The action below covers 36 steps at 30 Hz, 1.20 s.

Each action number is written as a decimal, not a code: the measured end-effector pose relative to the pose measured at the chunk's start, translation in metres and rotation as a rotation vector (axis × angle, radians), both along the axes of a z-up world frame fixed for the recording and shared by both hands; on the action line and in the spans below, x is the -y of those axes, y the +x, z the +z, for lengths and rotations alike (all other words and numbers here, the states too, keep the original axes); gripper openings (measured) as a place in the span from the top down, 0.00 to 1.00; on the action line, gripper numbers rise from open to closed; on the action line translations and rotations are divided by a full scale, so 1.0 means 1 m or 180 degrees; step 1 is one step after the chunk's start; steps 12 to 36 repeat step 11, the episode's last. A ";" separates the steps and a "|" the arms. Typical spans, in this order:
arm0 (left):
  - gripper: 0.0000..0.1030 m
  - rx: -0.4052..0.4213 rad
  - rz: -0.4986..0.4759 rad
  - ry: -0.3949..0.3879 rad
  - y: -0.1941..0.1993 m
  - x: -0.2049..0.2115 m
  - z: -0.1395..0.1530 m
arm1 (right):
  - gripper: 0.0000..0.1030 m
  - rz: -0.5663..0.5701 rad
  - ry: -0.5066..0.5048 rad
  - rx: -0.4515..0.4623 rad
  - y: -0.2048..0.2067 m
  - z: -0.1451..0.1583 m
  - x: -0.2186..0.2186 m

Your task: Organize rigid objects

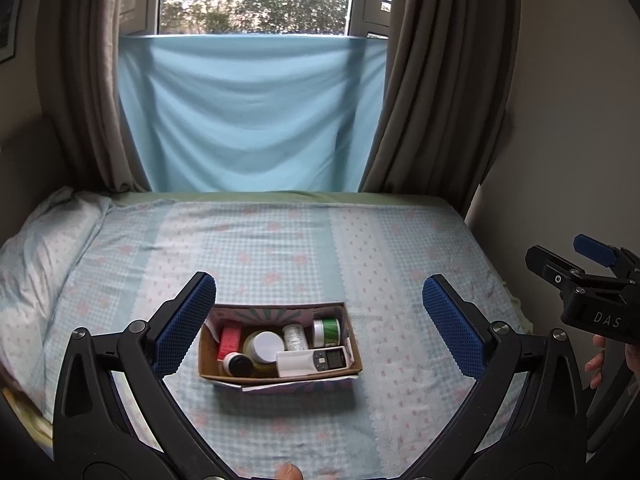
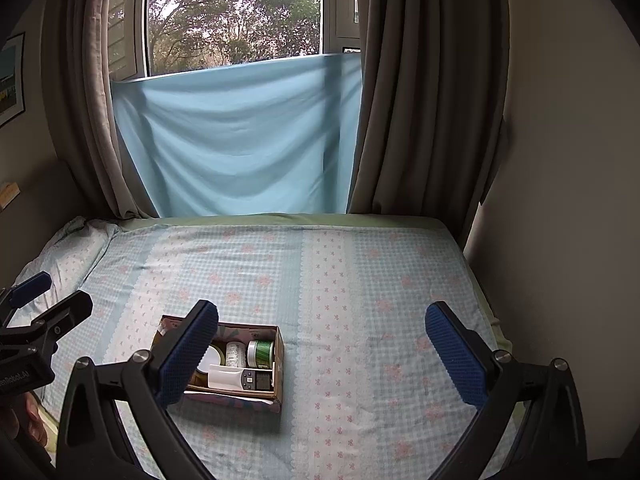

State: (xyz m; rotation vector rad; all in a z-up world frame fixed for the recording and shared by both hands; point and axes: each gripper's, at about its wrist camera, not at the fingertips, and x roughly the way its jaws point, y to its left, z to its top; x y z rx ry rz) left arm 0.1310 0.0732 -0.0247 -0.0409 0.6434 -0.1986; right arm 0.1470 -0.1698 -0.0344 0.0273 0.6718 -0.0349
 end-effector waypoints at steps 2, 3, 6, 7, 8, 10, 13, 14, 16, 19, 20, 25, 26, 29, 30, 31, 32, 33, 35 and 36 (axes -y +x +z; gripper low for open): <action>0.00 -0.0042 0.0044 0.0022 0.002 0.001 -0.001 | 0.00 0.0005 0.0000 -0.0002 0.000 0.000 0.000; 0.00 -0.0059 0.0078 0.0021 0.002 0.000 -0.001 | 0.00 0.0005 -0.0001 -0.0002 0.000 0.000 0.000; 0.00 0.0001 0.0072 -0.0053 0.000 -0.002 -0.002 | 0.00 0.0010 -0.0001 -0.0002 0.000 0.000 0.000; 0.00 0.0030 0.0063 -0.0077 -0.002 -0.003 -0.002 | 0.00 0.0009 0.0000 -0.0003 0.000 0.000 0.000; 0.00 0.0044 0.0048 -0.0099 -0.003 -0.004 -0.002 | 0.00 0.0009 -0.0004 -0.0002 0.000 0.000 0.000; 0.00 0.0057 0.0050 -0.0120 -0.003 -0.006 -0.002 | 0.00 0.0003 -0.0011 -0.0002 0.000 0.000 0.001; 0.00 0.0057 0.0074 -0.0094 -0.002 -0.006 -0.002 | 0.00 0.0001 -0.0011 -0.0003 0.000 0.000 0.001; 0.00 0.0057 0.0074 -0.0094 -0.002 -0.006 -0.002 | 0.00 0.0001 -0.0011 -0.0003 0.000 0.000 0.001; 0.00 0.0057 0.0074 -0.0094 -0.002 -0.006 -0.002 | 0.00 0.0001 -0.0011 -0.0003 0.000 0.000 0.001; 0.00 0.0057 0.0074 -0.0094 -0.002 -0.006 -0.002 | 0.00 0.0001 -0.0011 -0.0003 0.000 0.000 0.001; 0.00 0.0057 0.0074 -0.0094 -0.002 -0.006 -0.002 | 0.00 0.0001 -0.0011 -0.0003 0.000 0.000 0.001; 0.00 0.0057 0.0074 -0.0094 -0.002 -0.006 -0.002 | 0.00 0.0001 -0.0011 -0.0003 0.000 0.000 0.001; 0.00 0.0057 0.0074 -0.0094 -0.002 -0.006 -0.002 | 0.00 0.0001 -0.0011 -0.0003 0.000 0.000 0.001; 0.00 0.0057 0.0074 -0.0094 -0.002 -0.006 -0.002 | 0.00 0.0001 -0.0011 -0.0003 0.000 0.000 0.001; 0.00 0.0057 0.0074 -0.0094 -0.002 -0.006 -0.002 | 0.00 0.0001 -0.0011 -0.0003 0.000 0.000 0.001; 0.00 0.0057 0.0074 -0.0094 -0.002 -0.006 -0.002 | 0.00 0.0001 -0.0011 -0.0003 0.000 0.000 0.001; 0.00 0.0057 0.0074 -0.0094 -0.002 -0.006 -0.002 | 0.00 0.0001 -0.0011 -0.0003 0.000 0.000 0.001; 0.00 0.0057 0.0074 -0.0094 -0.002 -0.006 -0.002 | 0.00 0.0001 -0.0011 -0.0003 0.000 0.000 0.001; 0.00 0.0057 0.0074 -0.0094 -0.002 -0.006 -0.002 | 0.00 0.0001 -0.0011 -0.0003 0.000 0.000 0.001; 0.00 0.0057 0.0074 -0.0094 -0.002 -0.006 -0.002 | 0.00 0.0001 -0.0011 -0.0003 0.000 0.000 0.001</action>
